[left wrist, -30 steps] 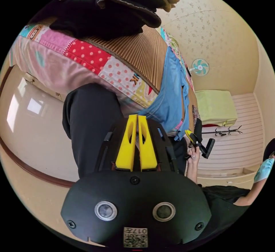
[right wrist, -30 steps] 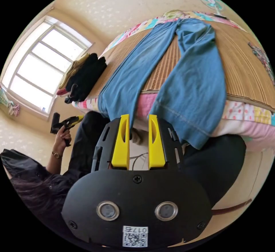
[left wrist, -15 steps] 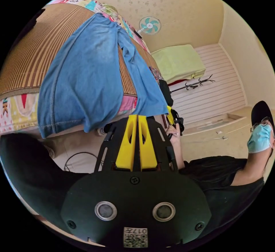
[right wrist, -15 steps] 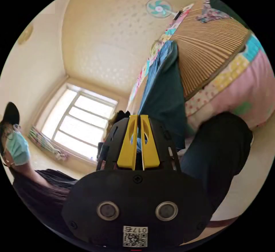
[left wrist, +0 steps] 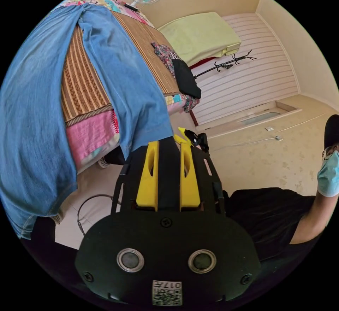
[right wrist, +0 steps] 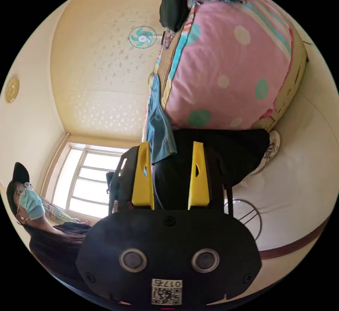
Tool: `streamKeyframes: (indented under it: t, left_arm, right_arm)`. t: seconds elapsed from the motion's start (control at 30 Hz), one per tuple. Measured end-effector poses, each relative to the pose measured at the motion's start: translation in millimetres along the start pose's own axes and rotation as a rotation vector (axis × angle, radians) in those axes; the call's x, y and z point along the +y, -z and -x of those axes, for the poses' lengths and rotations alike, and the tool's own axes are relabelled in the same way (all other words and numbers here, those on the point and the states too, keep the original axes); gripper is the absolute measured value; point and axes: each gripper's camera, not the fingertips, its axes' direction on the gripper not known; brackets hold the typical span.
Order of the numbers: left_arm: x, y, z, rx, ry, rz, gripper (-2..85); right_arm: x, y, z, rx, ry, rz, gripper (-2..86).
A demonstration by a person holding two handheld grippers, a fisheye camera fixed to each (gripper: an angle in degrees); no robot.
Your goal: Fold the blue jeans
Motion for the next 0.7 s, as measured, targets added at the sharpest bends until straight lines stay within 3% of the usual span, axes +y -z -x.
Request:
streamKeyframes:
  t: [0.17,0.3,0.4,0.53,0.7]
  left_arm:
    - [-2,13,-43,0.004,-0.058,-0.019,10.4]
    - [-23,40,-73,-0.006,-0.076,-0.077,13.2]
    - [-50,19,-70,0.015,-0.041,0.042,12.1]
    - [-44,23,-58,0.079,-0.017,-0.014,0.9]
    - [-31,41,-67,0.009,-0.023,-0.045,-0.6]
  right_arm:
    - [28,-8,63,-0.197,0.187,0.073,3.9]
    - [66,-27,147,-0.132,0.434,0.190,3.4]
    - [93,-61,188,-0.143,0.596,0.325,3.6]
    - [92,-122,196,-0.058,0.740,0.724,5.8]
    - [-11,-139,209,0.119,0.786,0.565,12.4]
